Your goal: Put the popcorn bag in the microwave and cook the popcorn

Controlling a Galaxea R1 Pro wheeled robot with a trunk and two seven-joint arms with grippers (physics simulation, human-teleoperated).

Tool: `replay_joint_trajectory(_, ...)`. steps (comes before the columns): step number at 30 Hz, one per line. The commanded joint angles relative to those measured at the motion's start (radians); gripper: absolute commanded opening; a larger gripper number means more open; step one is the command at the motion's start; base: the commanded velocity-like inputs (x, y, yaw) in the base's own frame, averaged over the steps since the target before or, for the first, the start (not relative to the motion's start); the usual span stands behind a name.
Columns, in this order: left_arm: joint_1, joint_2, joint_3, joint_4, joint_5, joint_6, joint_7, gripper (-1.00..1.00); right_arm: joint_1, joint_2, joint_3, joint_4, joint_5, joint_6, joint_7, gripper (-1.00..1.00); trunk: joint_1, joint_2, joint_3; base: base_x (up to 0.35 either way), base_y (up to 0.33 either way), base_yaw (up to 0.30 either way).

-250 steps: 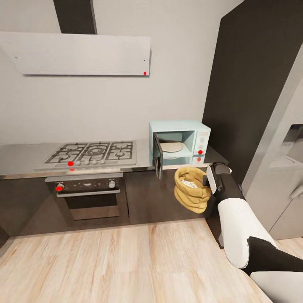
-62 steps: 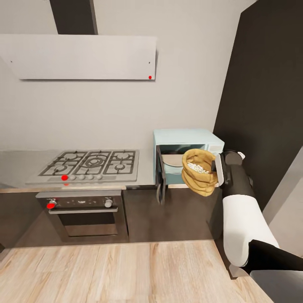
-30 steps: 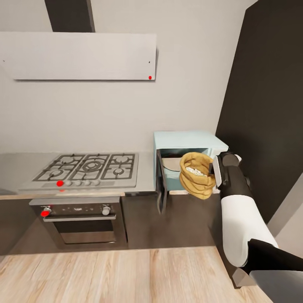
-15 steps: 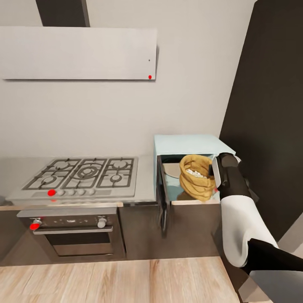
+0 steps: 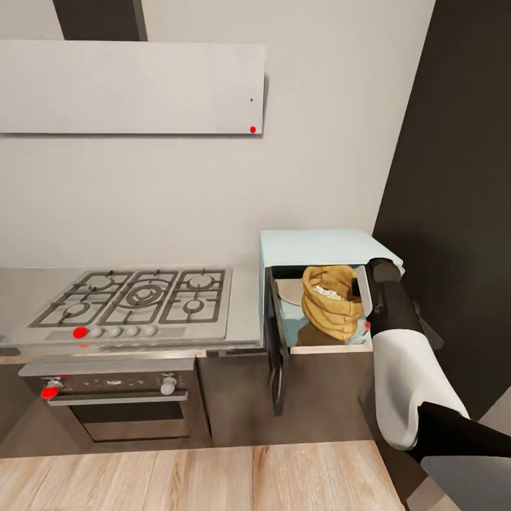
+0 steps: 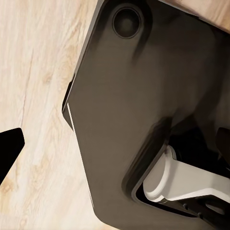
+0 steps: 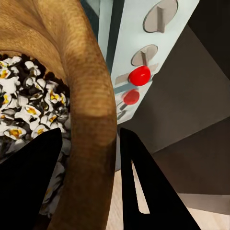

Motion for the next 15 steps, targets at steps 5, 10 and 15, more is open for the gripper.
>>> replay_joint_trajectory(5, 0.0, 0.0, 0.003, -0.002, 0.001, -0.001, 0.002, 1.0, -0.001, 0.001, -0.001, 0.023, -0.004, 0.005, 0.005, -1.0, 0.0, -0.002, -0.001, 0.0, 0.0, 0.0)
replay_joint_trajectory(10, 0.0, 0.0, 0.003, -0.002, 0.001, -0.001, 0.002, 1.0, -0.001, 0.001, -0.001, 0.047, -0.003, 0.005, 0.007, -1.0, 0.0, -0.002, -0.001, 0.0, 0.0, 0.0)
replay_joint_trajectory(15, 0.0, 0.0, 0.003, -0.002, 0.001, -0.001, 0.002, 1.0, -0.001, 0.001, -0.001, 0.047, -0.004, 0.005, 0.008, -1.0, 0.0, -0.002, -0.001, 0.0, 0.0, 0.0)
